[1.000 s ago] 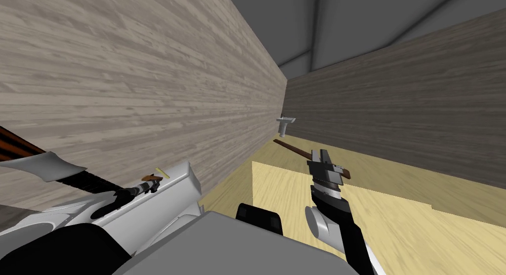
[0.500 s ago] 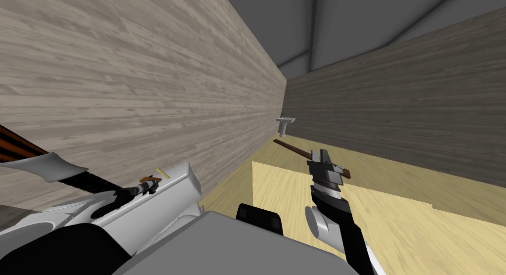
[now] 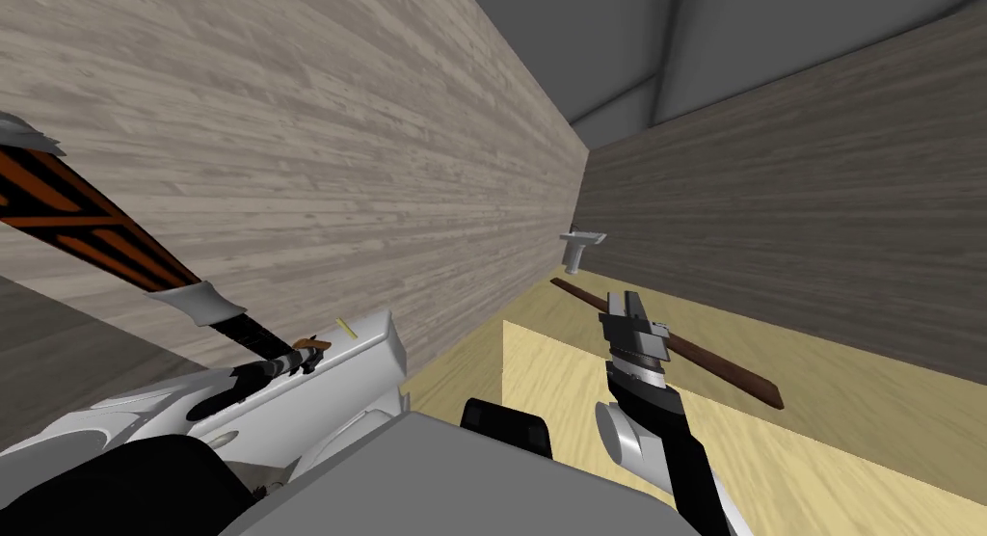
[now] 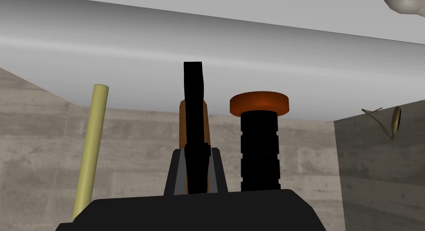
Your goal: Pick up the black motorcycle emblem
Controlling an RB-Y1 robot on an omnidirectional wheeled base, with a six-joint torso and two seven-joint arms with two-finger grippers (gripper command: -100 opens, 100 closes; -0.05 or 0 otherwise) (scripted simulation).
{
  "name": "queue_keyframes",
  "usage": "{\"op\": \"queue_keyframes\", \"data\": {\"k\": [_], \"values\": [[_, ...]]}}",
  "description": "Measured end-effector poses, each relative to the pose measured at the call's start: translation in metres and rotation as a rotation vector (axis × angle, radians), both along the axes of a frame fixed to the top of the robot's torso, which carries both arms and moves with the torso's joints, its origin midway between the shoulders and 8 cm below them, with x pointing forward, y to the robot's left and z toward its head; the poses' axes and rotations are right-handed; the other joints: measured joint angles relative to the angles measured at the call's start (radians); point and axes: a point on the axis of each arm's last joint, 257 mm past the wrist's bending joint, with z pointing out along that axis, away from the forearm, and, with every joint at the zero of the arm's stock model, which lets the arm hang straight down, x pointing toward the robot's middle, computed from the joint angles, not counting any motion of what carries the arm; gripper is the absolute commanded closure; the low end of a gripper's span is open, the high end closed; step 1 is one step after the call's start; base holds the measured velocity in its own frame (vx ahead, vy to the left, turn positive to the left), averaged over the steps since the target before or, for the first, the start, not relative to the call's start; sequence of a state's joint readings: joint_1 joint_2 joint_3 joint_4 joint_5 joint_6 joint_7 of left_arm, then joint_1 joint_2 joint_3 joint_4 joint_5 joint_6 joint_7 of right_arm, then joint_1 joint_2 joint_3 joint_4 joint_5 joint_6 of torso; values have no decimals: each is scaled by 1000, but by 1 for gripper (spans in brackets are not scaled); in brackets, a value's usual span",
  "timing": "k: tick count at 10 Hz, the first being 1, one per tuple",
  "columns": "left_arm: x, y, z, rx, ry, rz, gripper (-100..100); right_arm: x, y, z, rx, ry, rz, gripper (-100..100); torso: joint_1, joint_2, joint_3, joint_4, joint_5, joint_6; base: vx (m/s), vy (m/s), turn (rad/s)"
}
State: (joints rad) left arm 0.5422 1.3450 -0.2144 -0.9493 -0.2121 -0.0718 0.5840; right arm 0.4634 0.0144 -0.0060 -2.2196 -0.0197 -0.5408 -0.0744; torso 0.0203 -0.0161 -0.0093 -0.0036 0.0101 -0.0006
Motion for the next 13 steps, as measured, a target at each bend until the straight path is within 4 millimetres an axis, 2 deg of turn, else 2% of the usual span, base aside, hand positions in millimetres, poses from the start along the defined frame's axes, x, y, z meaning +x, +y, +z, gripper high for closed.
{"op": "queue_keyframes", "data": {"k": [1, 2, 4, 6, 9, 11, 13], "values": [[5, -6, -1, -4, 2, -17, 100, 0, 0, 0, 0, 0, 0, 0, -2, 3, 2, 1, 1, 5, 97, 56, 290], [16, -14, 0, -9, -5, -48, 100, 0, 0, 0, 0, 0, 0, 0, -1, 3, 2, 1, -1, -1, 134, 59, 311], [27, -29, -1, -12, 0, -105, 100, 0, 0, 0, 0, 0, 0, 0, 0, -1, 0, 0, -1, -2, 193, 53, 341], [42, -43, -3, -12, 4, -154, 100, 0, 0, 0, 0, 0, 0, 0, -5, 4, 2, 0, 1, 4, 87, 1, 229], [61, -72, -3, -16, 1, -244, 100, 0, 0, 0, 0, 0, 0, 0, -3, -3, -2, -1, 1, 2, 167, 18, 338], [71, -89, -3, -17, 6, -295, 100, 0, 0, 0, 0, 0, 0, 0, -4, 0, -1, -1, 2, 8, 95, 6, 183], [83, -104, 2, -12, 2, -355, 100, 0, 0, 0, 0, 0, 0, 0, -5, 0, -1, -1, 1, 5, 104, -10, 202]]}}
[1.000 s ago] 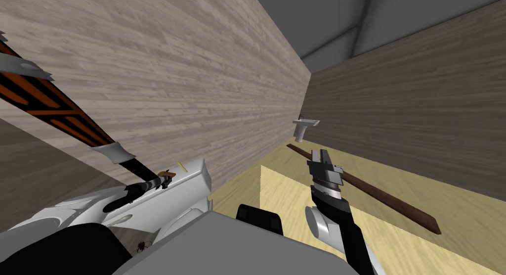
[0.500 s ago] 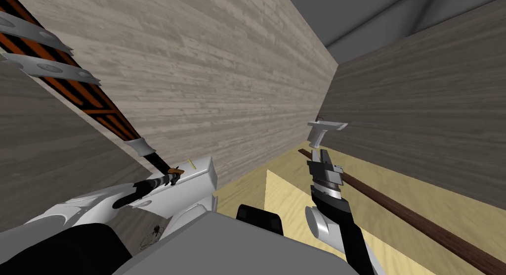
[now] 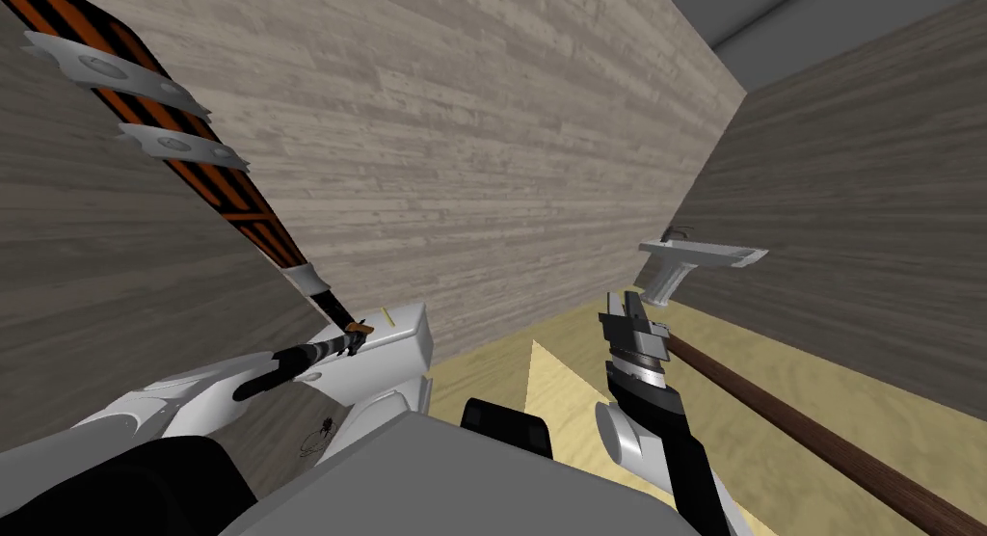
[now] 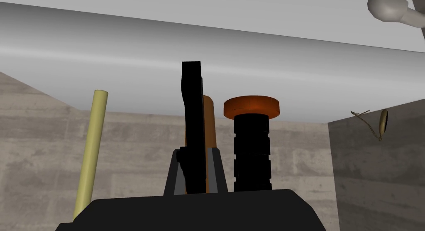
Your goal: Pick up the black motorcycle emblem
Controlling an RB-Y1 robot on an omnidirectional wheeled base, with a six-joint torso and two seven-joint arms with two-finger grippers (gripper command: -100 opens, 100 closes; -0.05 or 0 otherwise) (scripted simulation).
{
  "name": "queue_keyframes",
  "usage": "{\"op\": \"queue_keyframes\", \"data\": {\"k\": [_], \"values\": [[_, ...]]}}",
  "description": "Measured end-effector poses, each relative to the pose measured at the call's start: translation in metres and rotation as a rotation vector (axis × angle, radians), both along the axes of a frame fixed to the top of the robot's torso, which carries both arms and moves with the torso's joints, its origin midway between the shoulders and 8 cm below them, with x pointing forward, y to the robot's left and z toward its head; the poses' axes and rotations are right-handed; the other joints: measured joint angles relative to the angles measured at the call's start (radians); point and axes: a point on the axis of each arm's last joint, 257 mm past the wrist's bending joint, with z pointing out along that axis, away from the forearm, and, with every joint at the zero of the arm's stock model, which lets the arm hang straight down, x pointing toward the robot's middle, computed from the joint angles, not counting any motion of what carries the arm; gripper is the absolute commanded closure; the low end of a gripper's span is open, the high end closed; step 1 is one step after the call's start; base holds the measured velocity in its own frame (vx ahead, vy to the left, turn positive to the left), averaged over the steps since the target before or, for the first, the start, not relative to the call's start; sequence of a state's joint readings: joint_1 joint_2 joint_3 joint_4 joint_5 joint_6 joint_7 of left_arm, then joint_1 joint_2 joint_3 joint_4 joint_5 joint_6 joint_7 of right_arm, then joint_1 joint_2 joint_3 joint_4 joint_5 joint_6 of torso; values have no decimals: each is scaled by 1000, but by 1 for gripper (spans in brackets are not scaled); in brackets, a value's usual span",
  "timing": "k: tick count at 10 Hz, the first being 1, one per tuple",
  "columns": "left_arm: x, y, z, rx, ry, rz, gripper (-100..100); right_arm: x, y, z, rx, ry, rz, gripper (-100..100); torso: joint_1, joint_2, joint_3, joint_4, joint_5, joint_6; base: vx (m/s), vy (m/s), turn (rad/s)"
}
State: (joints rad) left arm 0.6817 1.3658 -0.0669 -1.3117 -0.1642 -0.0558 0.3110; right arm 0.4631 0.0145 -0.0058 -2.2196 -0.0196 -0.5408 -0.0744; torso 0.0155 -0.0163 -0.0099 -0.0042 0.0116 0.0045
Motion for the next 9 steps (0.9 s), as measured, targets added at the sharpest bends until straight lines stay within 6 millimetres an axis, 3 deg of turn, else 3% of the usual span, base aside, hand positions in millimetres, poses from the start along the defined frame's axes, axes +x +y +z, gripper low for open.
{"op": "queue_keyframes", "data": {"k": [4, 8, 9], "values": [[23, -37, 4, 4, -6, -106, 100, 0, 0, 0, 0, 0, 0, 0, 0, -3, -1, 0, -1, 1, 169, -11, 351], [43, -81, 13, 8, -17, -225, 100, 0, 0, 0, 0, 0, 0, 0, -3, 0, 1, 1, -1, 5, 88, -27, 168], [43, -83, 12, 8, -16, -229, 0, 0, 0, 0, 0, 0, 0, 0, 0, 3, 2, 2, -1, 7, 8, -8, -8]]}}
